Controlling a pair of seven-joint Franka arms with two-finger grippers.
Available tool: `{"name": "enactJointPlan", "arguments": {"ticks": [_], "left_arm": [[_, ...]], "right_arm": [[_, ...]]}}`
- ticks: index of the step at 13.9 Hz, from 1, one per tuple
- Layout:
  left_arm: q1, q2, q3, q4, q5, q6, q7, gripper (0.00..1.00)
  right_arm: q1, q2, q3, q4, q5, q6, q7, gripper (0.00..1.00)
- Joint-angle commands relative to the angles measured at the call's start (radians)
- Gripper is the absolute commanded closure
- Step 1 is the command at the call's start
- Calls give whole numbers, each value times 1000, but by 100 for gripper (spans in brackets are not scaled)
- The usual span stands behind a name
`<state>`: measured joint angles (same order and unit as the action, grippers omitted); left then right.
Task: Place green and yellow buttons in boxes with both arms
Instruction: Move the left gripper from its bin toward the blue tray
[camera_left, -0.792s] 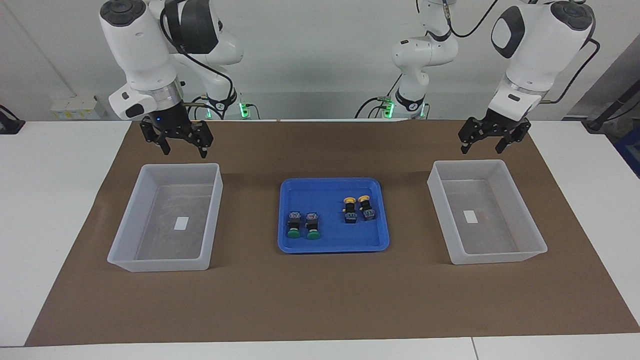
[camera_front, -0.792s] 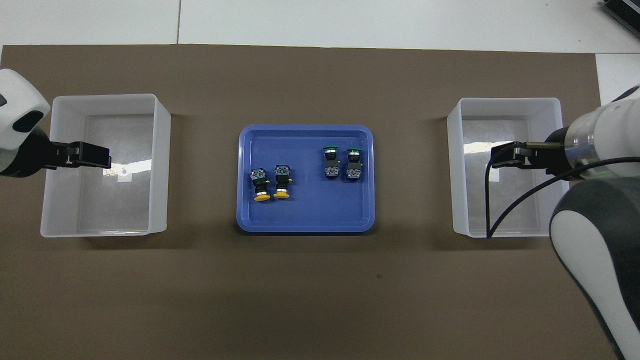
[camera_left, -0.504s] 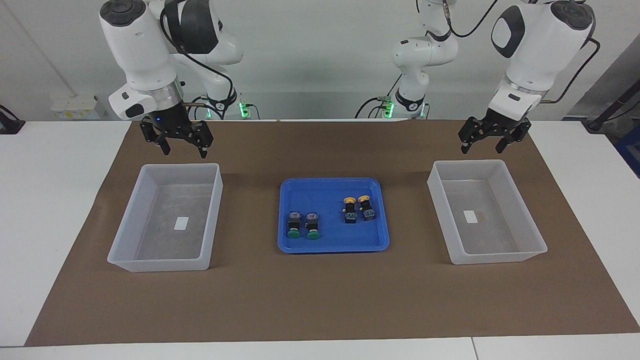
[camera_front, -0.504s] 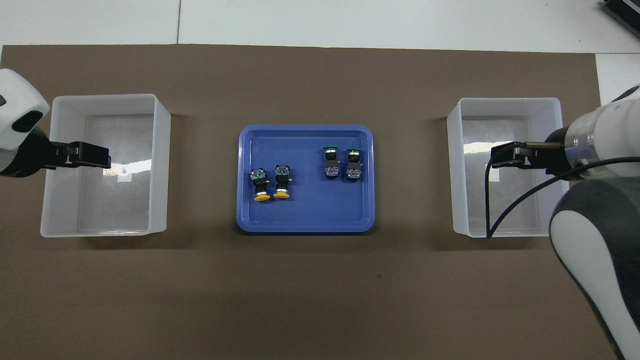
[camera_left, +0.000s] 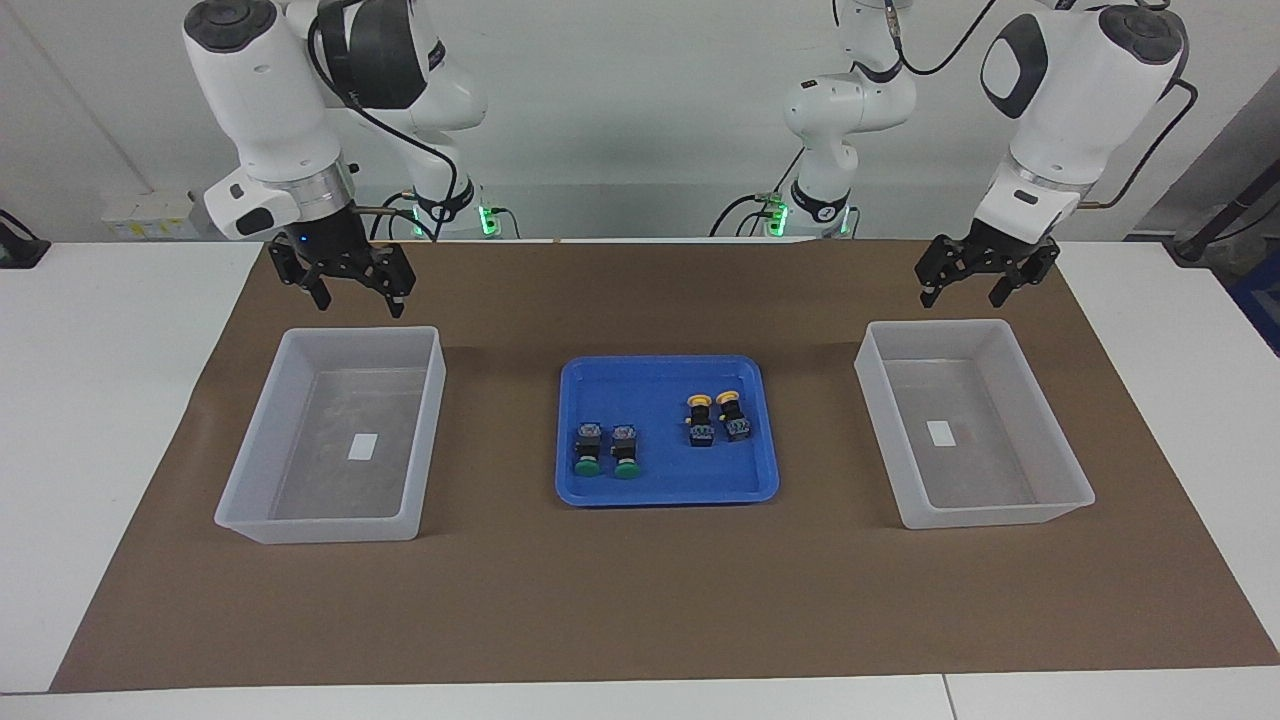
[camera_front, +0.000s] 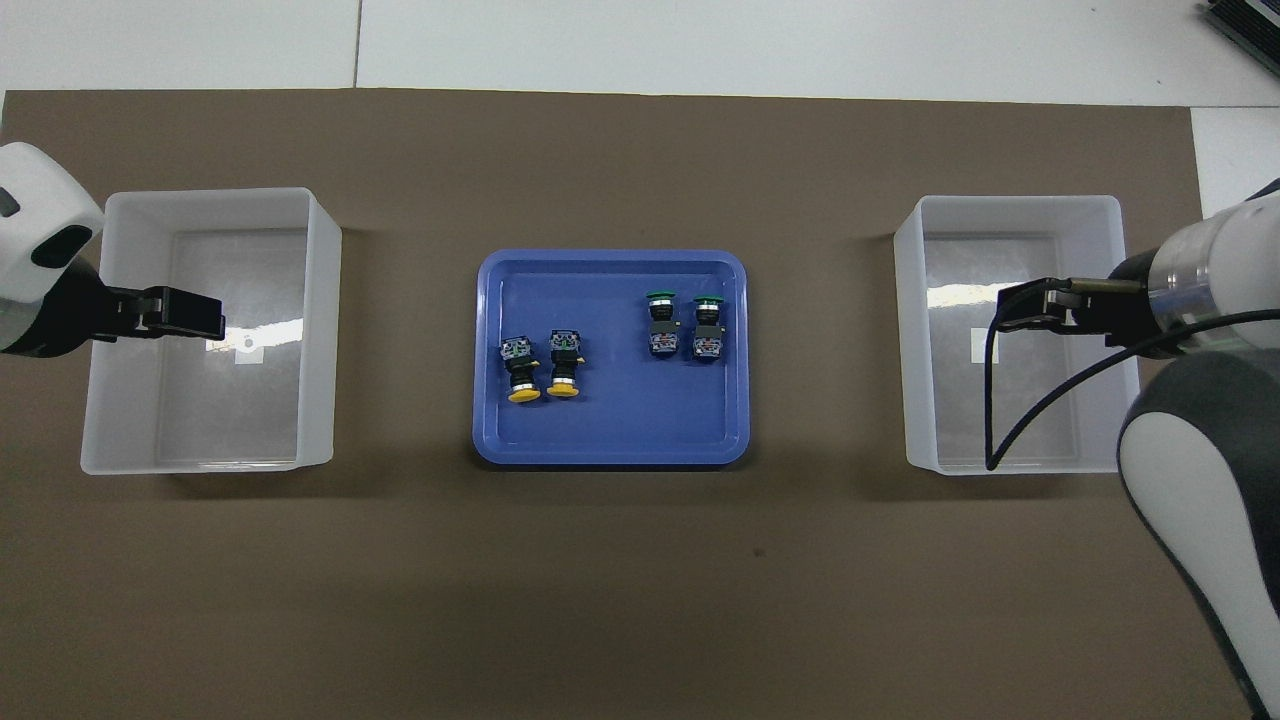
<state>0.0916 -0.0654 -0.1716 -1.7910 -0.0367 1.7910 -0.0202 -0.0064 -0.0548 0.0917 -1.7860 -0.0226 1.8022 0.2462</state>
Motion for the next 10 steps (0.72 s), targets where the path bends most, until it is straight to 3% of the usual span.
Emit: {"name": "enactJointPlan", "arguments": {"ticks": [1, 7, 10], "left_arm": [[-41, -14, -2, -77, -19, 109, -22, 0], [-217, 136, 0, -120, -12, 355, -318, 0], [-265, 144, 0, -185, -12, 471, -374, 0]], "right_arm": [[-21, -7, 5, 14, 7, -23, -33, 0], [-32, 15, 5, 89, 9, -92, -48, 0], [-32, 15, 5, 88, 10, -92, -51, 0]]}}
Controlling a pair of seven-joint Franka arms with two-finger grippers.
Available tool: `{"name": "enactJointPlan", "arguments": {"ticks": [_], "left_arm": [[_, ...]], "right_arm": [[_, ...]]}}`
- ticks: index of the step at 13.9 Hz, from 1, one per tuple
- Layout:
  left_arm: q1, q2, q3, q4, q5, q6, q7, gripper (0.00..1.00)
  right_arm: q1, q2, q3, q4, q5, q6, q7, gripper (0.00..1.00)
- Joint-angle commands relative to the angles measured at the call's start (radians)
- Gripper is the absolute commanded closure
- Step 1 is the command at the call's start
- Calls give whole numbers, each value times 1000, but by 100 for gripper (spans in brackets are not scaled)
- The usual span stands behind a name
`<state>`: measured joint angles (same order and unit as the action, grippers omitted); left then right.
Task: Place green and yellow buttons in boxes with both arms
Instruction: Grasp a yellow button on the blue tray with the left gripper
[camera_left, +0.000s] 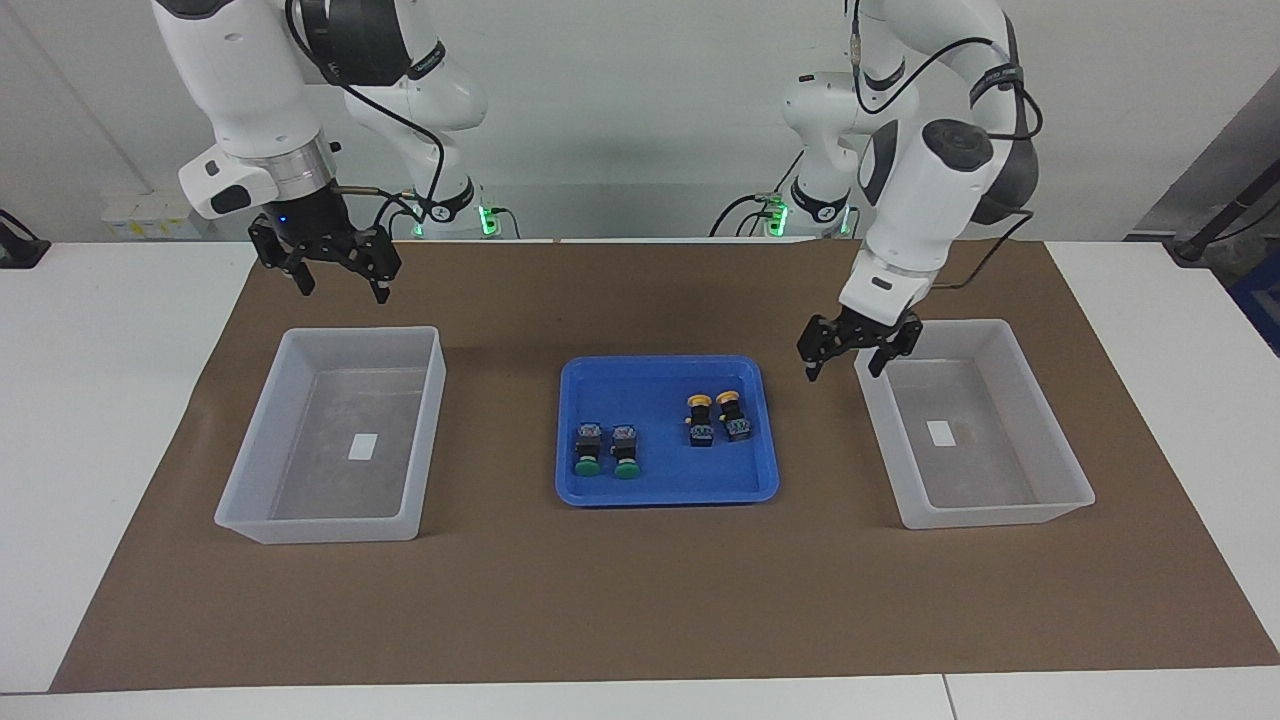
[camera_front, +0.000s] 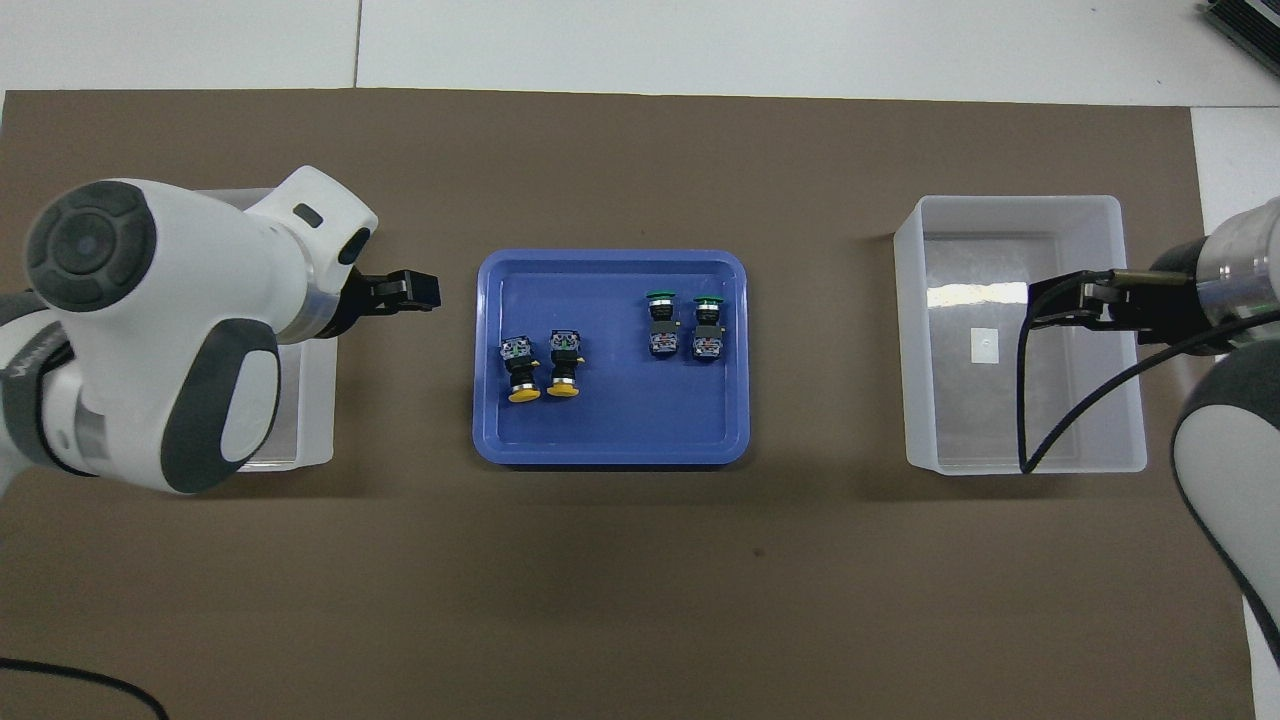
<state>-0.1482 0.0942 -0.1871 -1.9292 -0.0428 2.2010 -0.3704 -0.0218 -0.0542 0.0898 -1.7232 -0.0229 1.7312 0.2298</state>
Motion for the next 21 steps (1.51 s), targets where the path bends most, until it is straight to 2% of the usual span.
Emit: {"name": "enactJointPlan", "arguments": {"ticks": [1, 2, 5, 9, 12, 21], "left_arm": [[-40, -14, 15, -59, -6, 87, -39, 0], [-60, -11, 15, -69, -6, 112, -71, 0], [-172, 99, 18, -65, 18, 215, -223, 0], [-215, 143, 17, -60, 47, 299, -287, 0], [-240, 243, 18, 2, 54, 353, -315, 0], [-245, 322, 17, 7, 78, 424, -314, 0]], "right_arm": [[-17, 16, 7, 25, 11, -19, -35, 0], [-17, 16, 7, 25, 12, -19, -35, 0], [-17, 16, 7, 22, 15, -18, -35, 0], [-17, 16, 7, 17, 18, -15, -35, 0], [-18, 14, 7, 16, 21, -13, -35, 0], [-18, 14, 7, 14, 24, -12, -30, 0]]}}
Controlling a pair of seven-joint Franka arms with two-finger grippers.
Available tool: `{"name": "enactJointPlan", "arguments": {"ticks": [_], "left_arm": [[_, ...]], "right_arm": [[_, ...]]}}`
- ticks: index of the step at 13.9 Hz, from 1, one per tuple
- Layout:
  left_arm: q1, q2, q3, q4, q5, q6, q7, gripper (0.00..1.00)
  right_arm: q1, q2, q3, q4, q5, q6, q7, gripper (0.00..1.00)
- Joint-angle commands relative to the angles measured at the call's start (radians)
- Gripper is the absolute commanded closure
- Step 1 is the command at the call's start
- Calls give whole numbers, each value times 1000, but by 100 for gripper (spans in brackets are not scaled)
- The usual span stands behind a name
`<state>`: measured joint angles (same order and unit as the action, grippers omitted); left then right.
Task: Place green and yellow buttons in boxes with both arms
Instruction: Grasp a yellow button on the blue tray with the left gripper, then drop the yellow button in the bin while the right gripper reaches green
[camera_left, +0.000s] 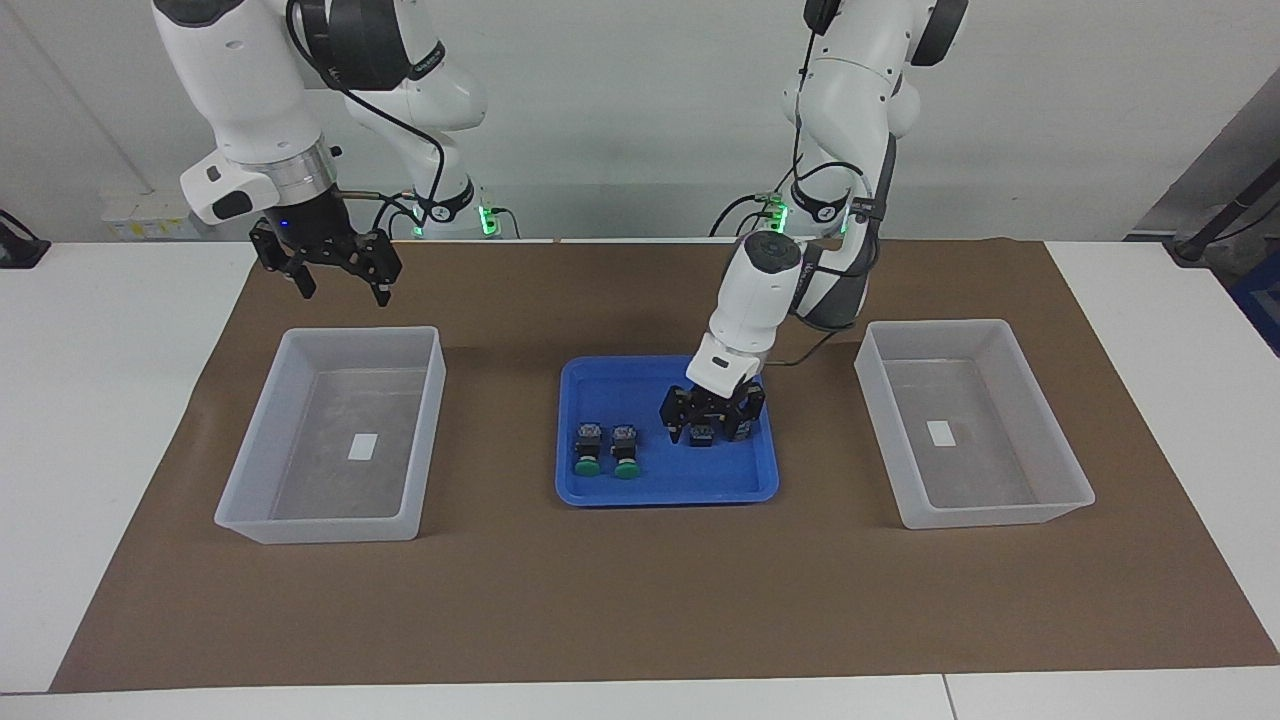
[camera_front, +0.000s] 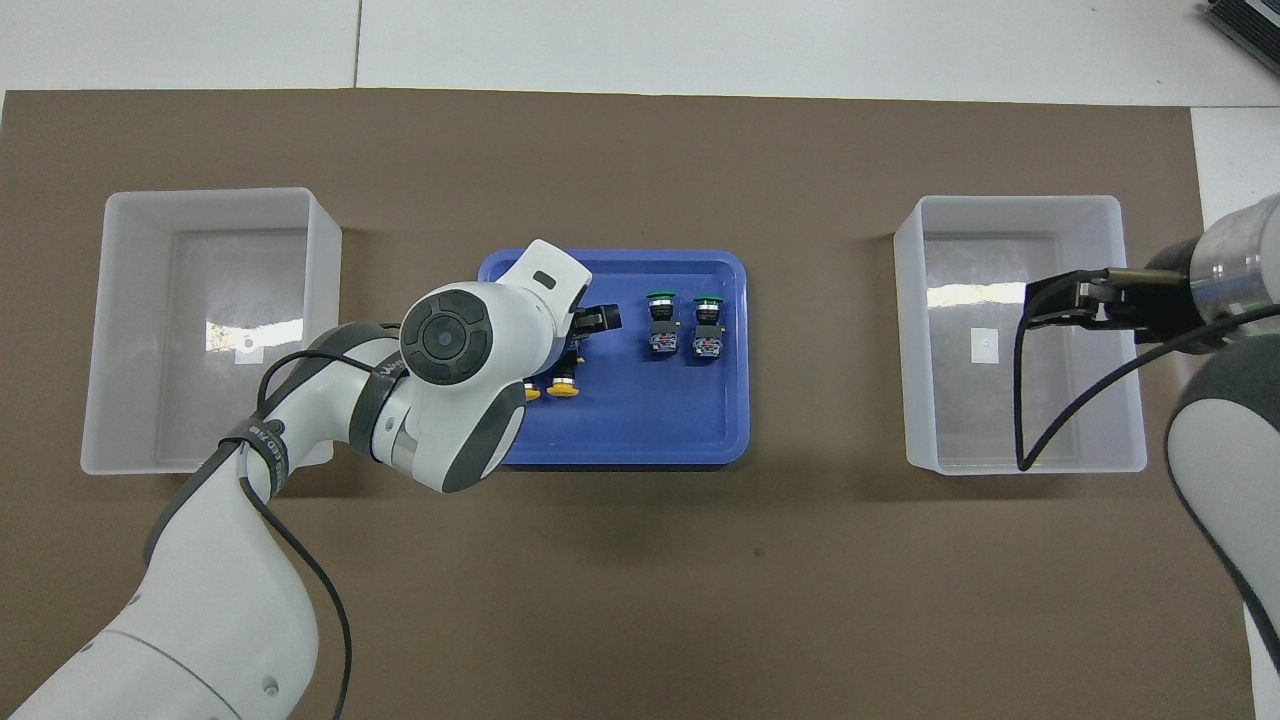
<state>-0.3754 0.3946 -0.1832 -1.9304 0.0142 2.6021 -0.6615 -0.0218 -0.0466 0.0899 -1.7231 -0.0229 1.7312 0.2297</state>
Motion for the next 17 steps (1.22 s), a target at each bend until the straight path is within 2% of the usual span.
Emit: {"name": "enactJointPlan", "arguments": {"ticks": [1, 2, 6, 7, 11, 15, 17], "left_arm": [[-17, 21, 13, 4, 21, 24, -23, 0], [-17, 21, 13, 1, 24, 23, -23, 0], [-31, 17, 13, -32, 24, 15, -23, 22], [-31, 17, 13, -32, 24, 13, -24, 34], [-33, 15, 13, -30, 24, 9, -24, 99], [-31, 17, 13, -7, 24, 3, -24, 100], [-30, 20, 14, 63, 26, -99, -24, 100]], "right_arm": [[-18, 7, 7, 14, 24, -12, -30, 0], [-18, 7, 7, 13, 24, -10, -27, 0], [-17, 5, 7, 10, 24, -13, -26, 0], [-17, 5, 7, 10, 24, -13, -26, 0], [-17, 4, 7, 7, 24, -19, -30, 0], [-10, -1, 7, -9, 24, 4, -35, 0], [5, -4, 7, -38, 24, 75, -26, 0]]}}
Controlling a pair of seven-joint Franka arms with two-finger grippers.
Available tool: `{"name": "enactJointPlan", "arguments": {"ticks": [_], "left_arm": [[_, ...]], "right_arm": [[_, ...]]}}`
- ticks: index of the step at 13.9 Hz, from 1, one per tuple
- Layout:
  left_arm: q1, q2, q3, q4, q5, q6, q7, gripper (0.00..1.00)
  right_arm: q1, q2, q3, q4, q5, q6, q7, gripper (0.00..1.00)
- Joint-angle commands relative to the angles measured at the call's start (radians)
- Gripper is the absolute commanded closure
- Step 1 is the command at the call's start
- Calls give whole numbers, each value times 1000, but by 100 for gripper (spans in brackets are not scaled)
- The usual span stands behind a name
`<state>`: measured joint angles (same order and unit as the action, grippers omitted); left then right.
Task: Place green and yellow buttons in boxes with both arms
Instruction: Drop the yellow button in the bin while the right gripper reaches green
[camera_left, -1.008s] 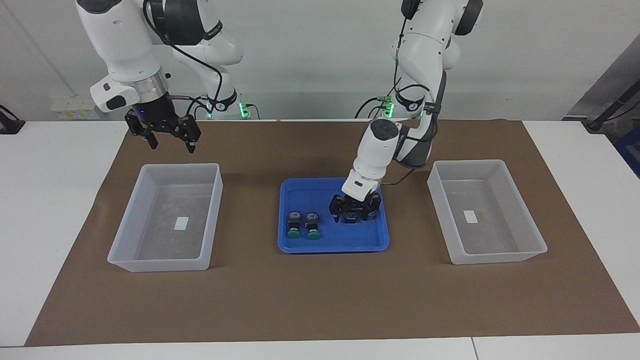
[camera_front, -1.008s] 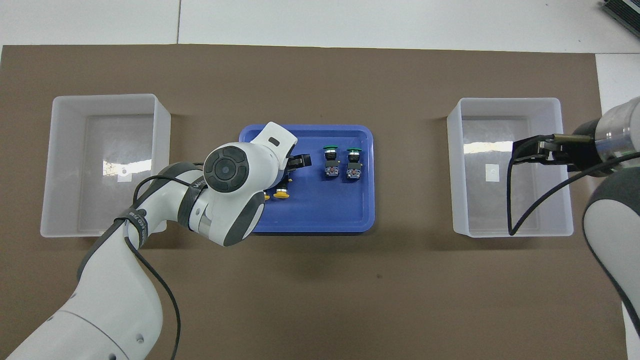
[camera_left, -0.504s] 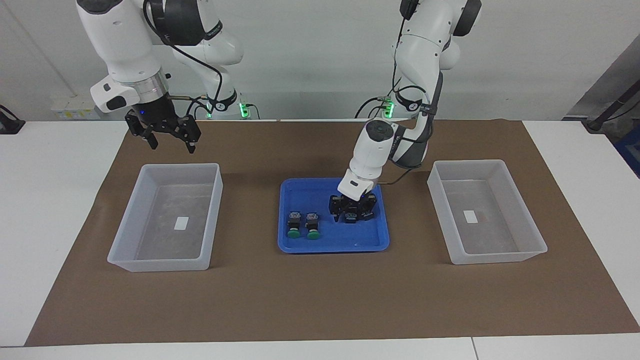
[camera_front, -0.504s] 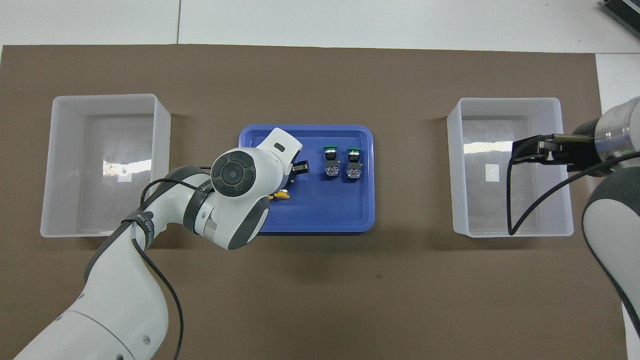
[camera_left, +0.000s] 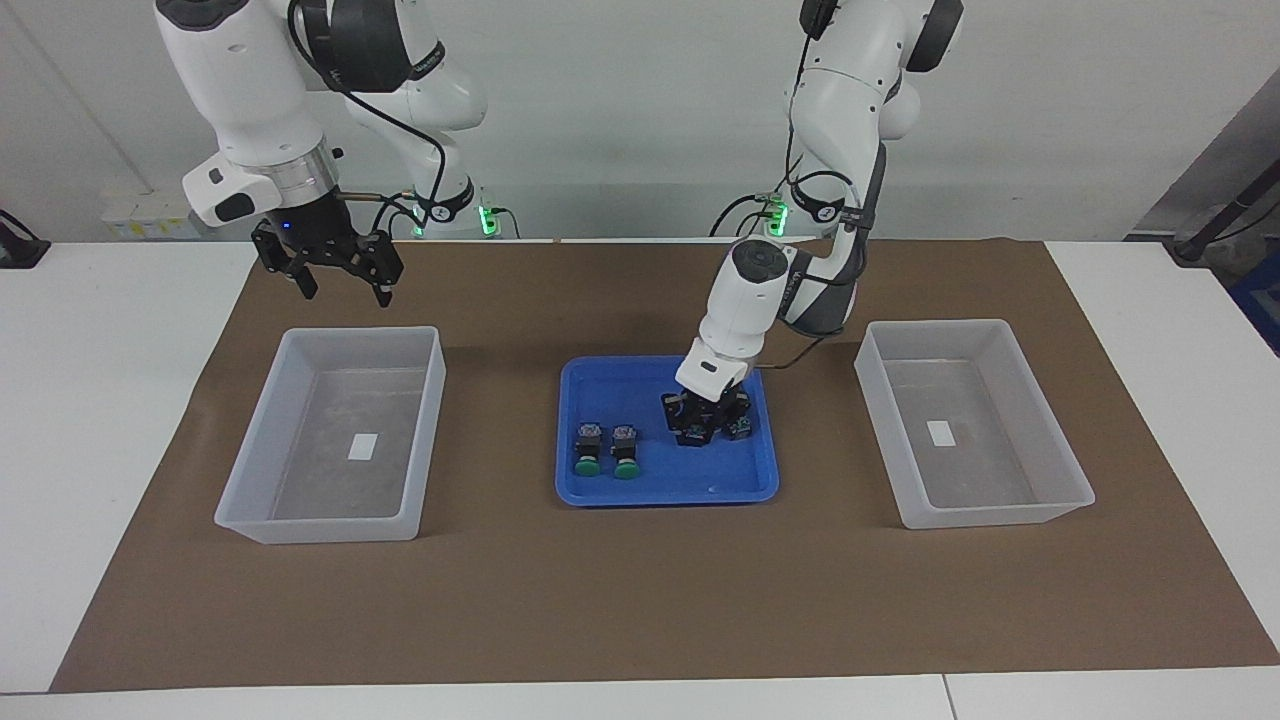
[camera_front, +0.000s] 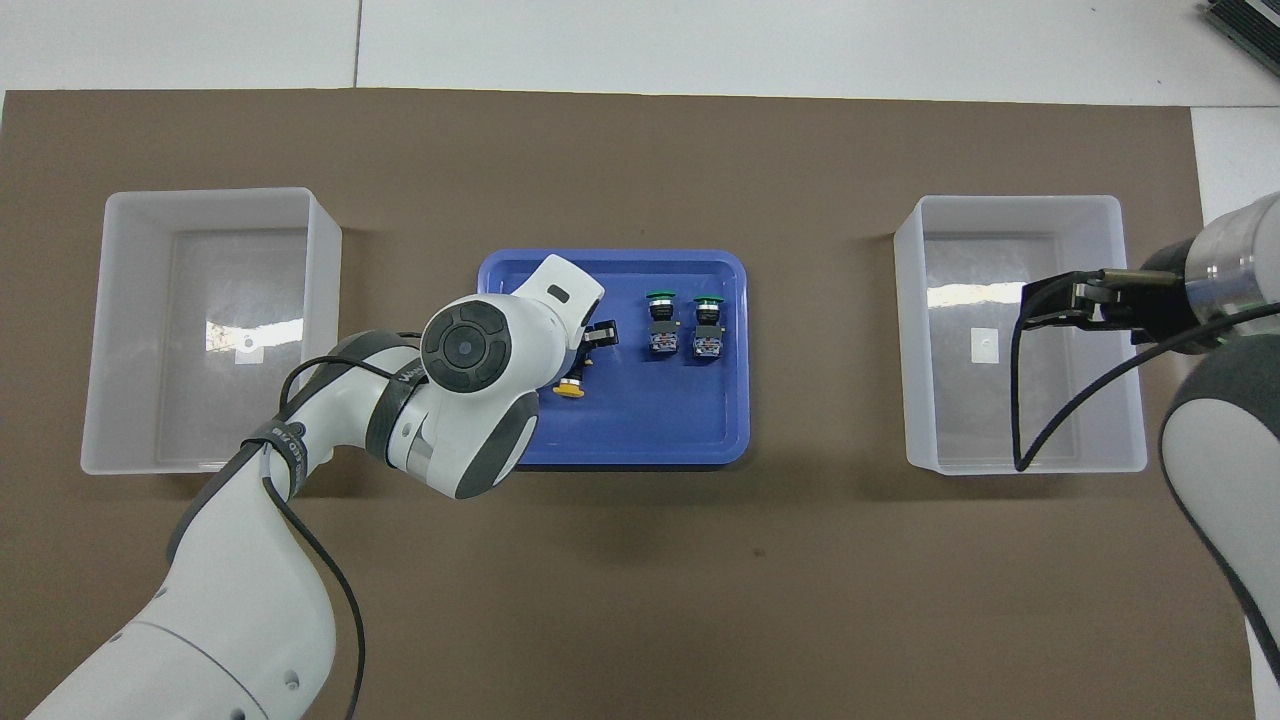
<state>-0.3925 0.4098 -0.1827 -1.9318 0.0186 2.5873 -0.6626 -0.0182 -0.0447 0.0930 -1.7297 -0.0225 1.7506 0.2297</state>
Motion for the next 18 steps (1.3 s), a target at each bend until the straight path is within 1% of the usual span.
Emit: {"name": "enactJointPlan", "arguments": {"ticks": [1, 2, 4, 6, 9, 11, 14, 15, 17, 18], "left_arm": [[-9, 6, 14, 112, 21, -151, -23, 100], [-3, 6, 14, 147, 21, -195, -22, 100], [7, -22, 19, 174, 21, -237, -20, 100], [61, -92, 28, 197, 21, -312, -6, 100], [127, -141, 29, 280, 20, -476, 38, 100], [206, -172, 23, 295, 8, -554, 162, 100], [312, -230, 29, 284, -23, -642, 373, 100], [352, -233, 29, 280, -29, -662, 450, 100], [421, -265, 31, 210, -31, -648, 565, 100], [463, -276, 31, 179, -34, -632, 625, 100]], "right_arm": [[13, -3, 5, -43, 24, 82, -23, 0], [23, 3, 5, -47, 24, 99, -21, 0], [40, 6, 5, -79, 24, 157, -6, 0], [75, 22, 5, -106, 24, 213, 29, 0], [135, 84, 5, -106, 24, 297, 91, 0], [191, 139, 4, -105, 7, 367, 167, 0], [259, 230, 4, -100, -23, 493, 263, 0], [276, 253, 4, -99, -28, 524, 287, 0], [316, 281, 4, -94, -39, 562, 338, 0], [326, 298, 4, -90, -75, 576, 356, 0]]}}
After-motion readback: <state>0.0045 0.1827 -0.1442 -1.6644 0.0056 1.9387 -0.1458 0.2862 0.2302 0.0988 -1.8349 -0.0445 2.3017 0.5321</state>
